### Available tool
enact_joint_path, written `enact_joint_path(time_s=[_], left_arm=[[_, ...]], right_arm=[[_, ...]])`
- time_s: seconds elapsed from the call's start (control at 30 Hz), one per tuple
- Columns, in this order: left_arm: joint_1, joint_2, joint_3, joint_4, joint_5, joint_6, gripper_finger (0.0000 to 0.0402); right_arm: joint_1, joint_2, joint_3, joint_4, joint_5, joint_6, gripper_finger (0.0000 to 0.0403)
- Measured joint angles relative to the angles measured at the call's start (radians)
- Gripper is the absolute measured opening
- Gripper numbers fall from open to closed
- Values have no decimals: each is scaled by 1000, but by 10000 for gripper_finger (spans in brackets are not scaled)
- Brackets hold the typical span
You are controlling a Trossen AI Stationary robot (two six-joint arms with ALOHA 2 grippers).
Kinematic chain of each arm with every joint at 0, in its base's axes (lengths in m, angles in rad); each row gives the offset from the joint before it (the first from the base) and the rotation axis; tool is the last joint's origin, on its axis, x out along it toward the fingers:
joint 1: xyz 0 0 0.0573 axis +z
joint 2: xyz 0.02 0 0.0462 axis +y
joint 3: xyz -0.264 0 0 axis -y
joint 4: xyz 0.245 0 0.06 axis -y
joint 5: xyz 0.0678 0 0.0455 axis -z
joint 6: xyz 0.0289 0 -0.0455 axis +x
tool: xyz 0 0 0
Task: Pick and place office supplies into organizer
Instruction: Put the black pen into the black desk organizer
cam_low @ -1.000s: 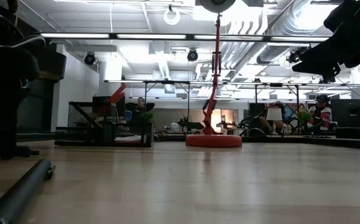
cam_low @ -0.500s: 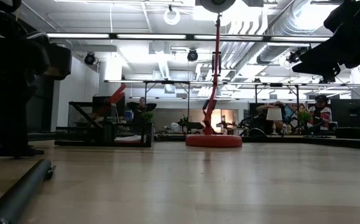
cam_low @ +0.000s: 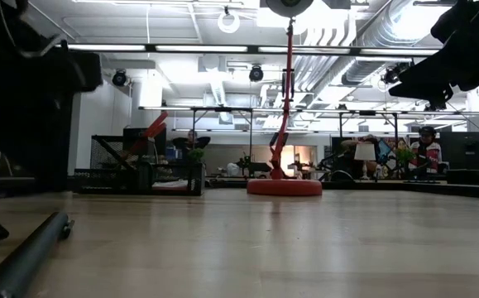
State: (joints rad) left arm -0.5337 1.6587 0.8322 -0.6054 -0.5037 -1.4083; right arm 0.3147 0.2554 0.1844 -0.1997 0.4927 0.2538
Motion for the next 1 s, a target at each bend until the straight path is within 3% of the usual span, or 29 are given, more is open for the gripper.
enact_joint_path(time_s=[0.33,0.53,0.7,0.9,1.0], left_arm=[[-153,-88,0,-15,-384,36,4],[-208,-131,0,-145,-669,13,14],[-220,-140,0,-381,-908,-217,6],[-169,-140,-62,-738,-1051,-683,9],[-110,-140,-103,-825,-1064,-831,11]], right_arm=[[0,0,0,-3,0,0,216],[0,0,0,-5,-1,0,216],[0,0,0,-6,-4,0,216],[0,0,0,-6,-4,0,216],[0,0,0,-6,-3,0,216]])
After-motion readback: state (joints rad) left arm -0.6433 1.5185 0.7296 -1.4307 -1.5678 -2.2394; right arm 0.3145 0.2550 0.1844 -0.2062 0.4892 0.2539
